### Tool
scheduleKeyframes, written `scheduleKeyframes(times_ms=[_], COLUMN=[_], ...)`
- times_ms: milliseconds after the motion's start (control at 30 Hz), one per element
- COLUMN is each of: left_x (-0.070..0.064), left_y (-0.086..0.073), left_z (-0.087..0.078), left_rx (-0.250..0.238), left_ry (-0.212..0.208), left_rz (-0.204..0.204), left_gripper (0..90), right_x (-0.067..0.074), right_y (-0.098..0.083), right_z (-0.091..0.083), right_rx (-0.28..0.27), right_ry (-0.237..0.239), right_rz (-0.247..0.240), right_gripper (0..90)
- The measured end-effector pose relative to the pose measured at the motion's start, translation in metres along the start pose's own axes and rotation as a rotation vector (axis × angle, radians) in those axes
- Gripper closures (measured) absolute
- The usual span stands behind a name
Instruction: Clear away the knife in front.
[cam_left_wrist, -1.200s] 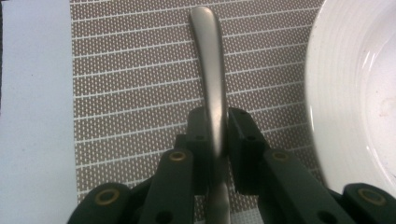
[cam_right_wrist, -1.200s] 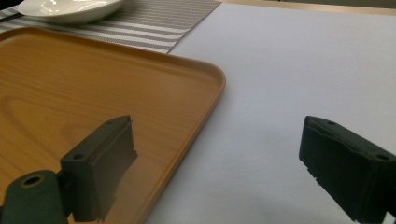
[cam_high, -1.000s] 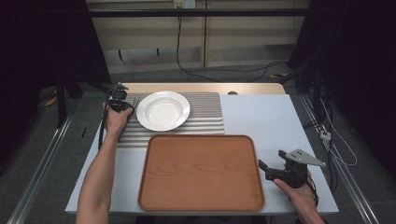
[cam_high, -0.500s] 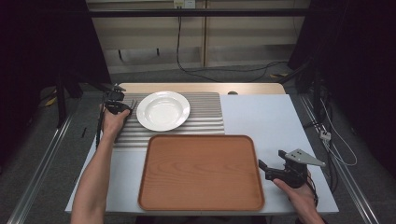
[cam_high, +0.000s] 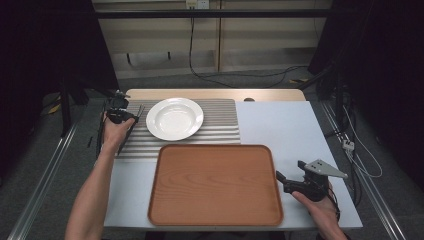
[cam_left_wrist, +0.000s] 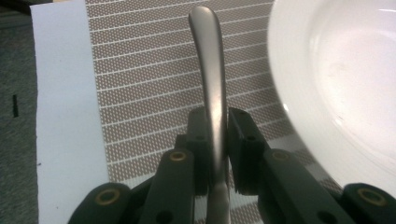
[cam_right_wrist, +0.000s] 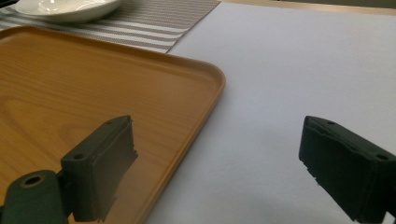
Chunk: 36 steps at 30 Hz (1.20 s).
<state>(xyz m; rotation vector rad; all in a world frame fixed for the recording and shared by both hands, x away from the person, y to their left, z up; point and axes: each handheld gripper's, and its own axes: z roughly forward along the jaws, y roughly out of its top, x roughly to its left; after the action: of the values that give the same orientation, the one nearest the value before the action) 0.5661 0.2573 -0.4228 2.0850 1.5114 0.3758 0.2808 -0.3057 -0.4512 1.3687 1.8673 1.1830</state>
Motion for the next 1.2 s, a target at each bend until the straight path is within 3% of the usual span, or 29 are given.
scheduleKeyframes(times_ms=[333,600,967,1033,1200], left_x=[-0.011,-0.033,-0.055,-0.061,-0.075], left_y=[-0.009,-0.011,-0.019,-0.023,-0.029], left_z=[-0.024,-0.049,-0.067,-0.069,-0.075], left_rx=[-0.037,-0.08,-0.115,-0.108,-0.117], left_ry=[-0.042,-0.072,-0.103,-0.089,-0.116], left_rz=[0.068,0.13,0.183,0.213,0.232], left_gripper=[80.1,80.1,80.1,80.1,80.1], right_x=[0.001,0.001,0.001,0.001,0.0], right_y=[0.0,0.0,0.001,0.001,0.0], right_z=[0.0,-0.001,-0.002,-0.002,-0.003], right_rx=[0.0,-0.003,-0.005,-0.005,-0.004], right_ry=[0.001,0.0,-0.004,-0.005,-0.011], right_rz=[-0.005,-0.007,-0.012,-0.014,-0.012], right_gripper=[10.5,10.5,10.5,10.5,10.4])
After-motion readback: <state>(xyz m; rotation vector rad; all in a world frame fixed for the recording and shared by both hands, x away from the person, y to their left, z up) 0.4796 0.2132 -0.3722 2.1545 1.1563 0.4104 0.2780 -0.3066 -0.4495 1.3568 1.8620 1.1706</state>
